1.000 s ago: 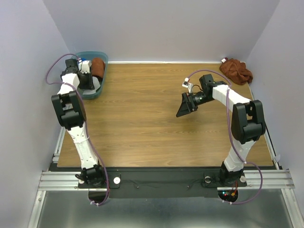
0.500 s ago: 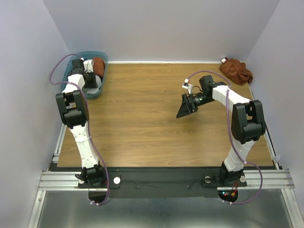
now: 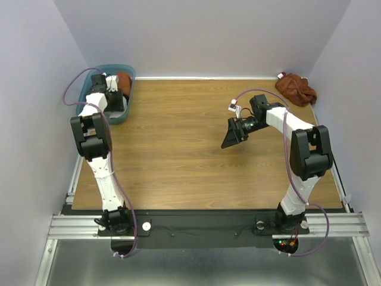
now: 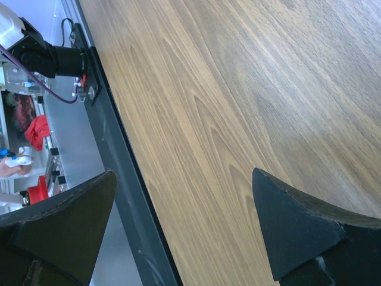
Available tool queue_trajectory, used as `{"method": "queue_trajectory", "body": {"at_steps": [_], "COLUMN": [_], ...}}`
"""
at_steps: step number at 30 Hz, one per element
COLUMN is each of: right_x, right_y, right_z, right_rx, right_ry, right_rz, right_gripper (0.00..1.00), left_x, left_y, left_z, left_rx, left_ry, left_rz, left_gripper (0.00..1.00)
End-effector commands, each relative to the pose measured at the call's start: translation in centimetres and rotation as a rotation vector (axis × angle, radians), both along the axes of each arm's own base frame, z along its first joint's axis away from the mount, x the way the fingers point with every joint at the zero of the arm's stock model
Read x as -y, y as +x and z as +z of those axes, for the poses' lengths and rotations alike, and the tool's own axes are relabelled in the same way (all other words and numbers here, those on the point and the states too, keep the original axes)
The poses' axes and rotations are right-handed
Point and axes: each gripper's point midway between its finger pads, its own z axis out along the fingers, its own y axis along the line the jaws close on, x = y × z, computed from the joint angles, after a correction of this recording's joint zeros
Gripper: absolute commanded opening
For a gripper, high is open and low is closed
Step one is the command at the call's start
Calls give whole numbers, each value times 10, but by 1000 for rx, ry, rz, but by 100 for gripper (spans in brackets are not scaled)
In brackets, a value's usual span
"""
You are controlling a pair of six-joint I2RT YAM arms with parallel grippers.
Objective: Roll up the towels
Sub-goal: Place the rolled towel into the container
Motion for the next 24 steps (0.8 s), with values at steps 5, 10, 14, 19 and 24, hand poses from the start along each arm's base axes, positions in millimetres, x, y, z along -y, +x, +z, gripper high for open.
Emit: {"method": "queue_trajectory", "body": {"at_steps": [5, 10, 14, 19, 24], "right_x": [1, 1, 10, 53, 145], "right_y": [4, 10, 30, 93, 189], "right_z": [14, 20, 29, 45, 49], "right_rx": [53, 82, 129, 253, 407], "right_ry": [8, -2, -28, -157, -470], "right_rz": [5, 0, -43, -206, -577], "right_gripper": [100, 100, 100, 100, 100], "left_x": [-2, -2, -1, 8, 55], "left_y": [-10, -8, -6, -9, -36], "left_z": [65, 99, 152, 220, 272], "left_rx": [40, 98, 185, 315, 473], "left_ry": [59, 82, 146, 263, 382], "left_rz": [-29, -46, -70, -115, -210], "left_gripper": [75, 76, 78, 99, 99]}}
